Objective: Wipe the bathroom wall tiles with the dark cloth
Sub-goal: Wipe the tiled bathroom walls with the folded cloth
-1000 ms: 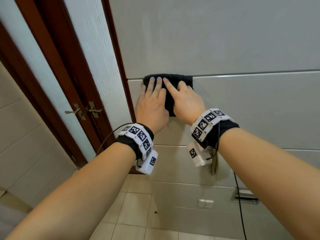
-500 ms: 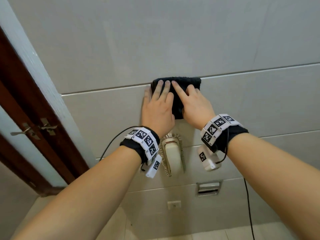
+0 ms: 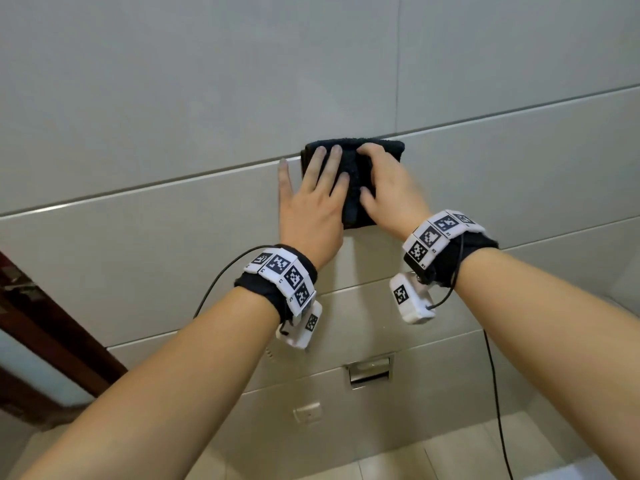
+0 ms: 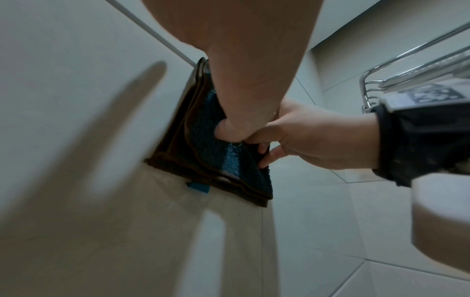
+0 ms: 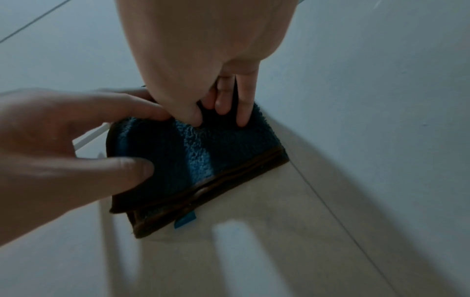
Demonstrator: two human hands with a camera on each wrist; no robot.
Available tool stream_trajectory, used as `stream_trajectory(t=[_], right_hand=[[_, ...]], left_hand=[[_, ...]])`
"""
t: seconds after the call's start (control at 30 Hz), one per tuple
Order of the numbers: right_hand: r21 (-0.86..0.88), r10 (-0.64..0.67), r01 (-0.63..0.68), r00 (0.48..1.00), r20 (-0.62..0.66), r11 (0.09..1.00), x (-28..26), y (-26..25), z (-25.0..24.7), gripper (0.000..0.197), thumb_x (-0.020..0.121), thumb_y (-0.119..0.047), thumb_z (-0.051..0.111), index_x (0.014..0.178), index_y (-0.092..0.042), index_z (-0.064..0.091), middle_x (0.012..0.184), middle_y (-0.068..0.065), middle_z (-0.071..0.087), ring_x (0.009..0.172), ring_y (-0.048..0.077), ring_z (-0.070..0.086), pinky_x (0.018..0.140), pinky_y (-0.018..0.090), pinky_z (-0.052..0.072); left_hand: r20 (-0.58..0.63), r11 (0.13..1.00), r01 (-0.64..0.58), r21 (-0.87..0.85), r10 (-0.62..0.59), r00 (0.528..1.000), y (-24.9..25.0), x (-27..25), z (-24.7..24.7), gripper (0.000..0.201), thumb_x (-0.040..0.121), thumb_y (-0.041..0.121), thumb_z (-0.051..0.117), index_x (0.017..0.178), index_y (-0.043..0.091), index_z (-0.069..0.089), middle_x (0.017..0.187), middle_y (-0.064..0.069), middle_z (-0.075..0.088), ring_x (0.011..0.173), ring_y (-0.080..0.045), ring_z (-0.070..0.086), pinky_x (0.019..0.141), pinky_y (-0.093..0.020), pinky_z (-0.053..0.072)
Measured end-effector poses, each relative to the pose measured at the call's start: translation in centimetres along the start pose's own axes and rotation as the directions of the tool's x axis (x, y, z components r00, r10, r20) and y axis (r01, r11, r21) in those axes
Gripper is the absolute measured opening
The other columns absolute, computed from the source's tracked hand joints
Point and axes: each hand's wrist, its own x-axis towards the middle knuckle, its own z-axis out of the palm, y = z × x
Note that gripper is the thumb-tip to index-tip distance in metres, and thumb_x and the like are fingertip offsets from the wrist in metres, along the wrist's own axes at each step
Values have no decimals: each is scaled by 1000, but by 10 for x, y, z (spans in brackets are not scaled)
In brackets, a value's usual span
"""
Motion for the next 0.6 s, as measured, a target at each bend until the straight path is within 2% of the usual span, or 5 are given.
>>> stream_trajectory(t=[0.13, 0.27, 0.37, 0.47, 0.6], right_hand=[[-16, 42, -43, 999, -19, 999, 2, 16, -8, 55, 85, -18, 63, 134, -23, 39, 113, 2, 57, 99, 26, 58, 81, 45, 51], [-78, 37, -38, 999, -19, 996, 5, 21, -11, 56, 83, -31, 70, 130, -27, 39, 92, -4, 55, 89, 27, 61, 72, 40, 50], [-141, 34, -38, 999, -29, 989, 7, 24, -9, 58, 82, -34, 71, 128, -29, 37, 103, 1, 64, 92, 30, 62, 73, 40, 51], [-166, 29, -38, 998, -52, 985, 7, 26, -4, 60, 81, -36, 71, 129, -30, 36, 111, 3, 65, 98, 32, 63, 75, 40, 50], [-160, 42, -49, 998, -47, 986, -4, 32, 8, 60, 82, -35, 71, 131, -27, 36, 110, 4, 64, 98, 31, 62, 73, 38, 47]], left_hand=[[-75, 1000, 3, 12, -2, 997, 13, 9, 9, 45, 79, 18, 57, 124, 18, 60, 155, -6, 39, 138, -31, 37, 106, -57, 27], [-132, 999, 41, -13, -42, 990, 15, 13, 15, 34, 78, 20, 63, 111, 20, 62, 130, -9, 55, 105, -31, 50, 81, -44, 35], [-158, 997, 70, -36, -75, 985, 14, 20, 18, 36, 77, 21, 64, 113, 18, 59, 118, -10, 57, 92, -32, 52, 70, -40, 34], [-167, 994, 107, -36, -111, 980, 16, 25, 19, 40, 73, 18, 66, 113, 19, 59, 111, -8, 57, 88, -31, 52, 67, -39, 31], [-161, 991, 118, -55, -126, 979, 23, 20, 28, 43, 69, 13, 68, 111, 19, 60, 105, -7, 57, 85, -28, 51, 65, -36, 27]])
